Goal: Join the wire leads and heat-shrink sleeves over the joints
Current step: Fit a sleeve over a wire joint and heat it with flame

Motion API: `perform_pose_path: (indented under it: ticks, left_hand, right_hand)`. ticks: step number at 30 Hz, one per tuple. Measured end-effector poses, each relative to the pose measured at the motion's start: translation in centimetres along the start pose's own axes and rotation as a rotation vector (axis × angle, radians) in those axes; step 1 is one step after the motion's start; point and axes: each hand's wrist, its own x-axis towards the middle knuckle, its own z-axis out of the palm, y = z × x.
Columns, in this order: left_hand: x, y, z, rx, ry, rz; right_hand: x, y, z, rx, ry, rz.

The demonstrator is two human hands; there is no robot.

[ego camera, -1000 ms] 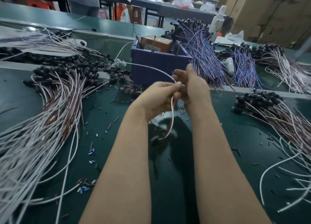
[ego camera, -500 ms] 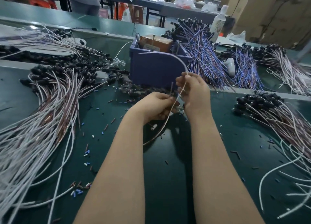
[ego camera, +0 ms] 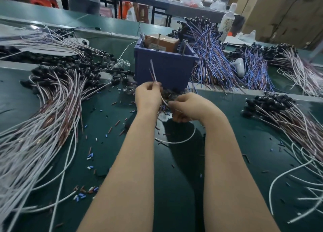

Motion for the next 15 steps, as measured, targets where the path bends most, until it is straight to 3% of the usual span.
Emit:
perform_pose_path:
  ticks: [3,5,8,10,15]
  left_hand:
    - [-0.2,-0.1,0.3,0.016,-0.026,0.016]
    - [-0.4,0.0,0.4,0.019,-0.030,0.032]
    - [-0.7,-0.1,0.4,0.019,-0.120,0.066]
    - [-1.1,-0.2,0.6,0.083,-0.234,0.115]
    - [-1.2,-0.3,0.4,0.324,-0.377,0.226]
  right_hand:
    - [0.1,0.1,0.3,-0.073,-0.036,-0.022]
    - [0.5,0.3,0.4,-0.005,0.052,-0.023]
    - [1.6,0.6,1.1,0.465,0.391,-0.055]
    - [2.1,0.7,1.6,0.817,0.508,-0.086]
    - [2.4,2.0,1.6,1.009,0.590,-0.126]
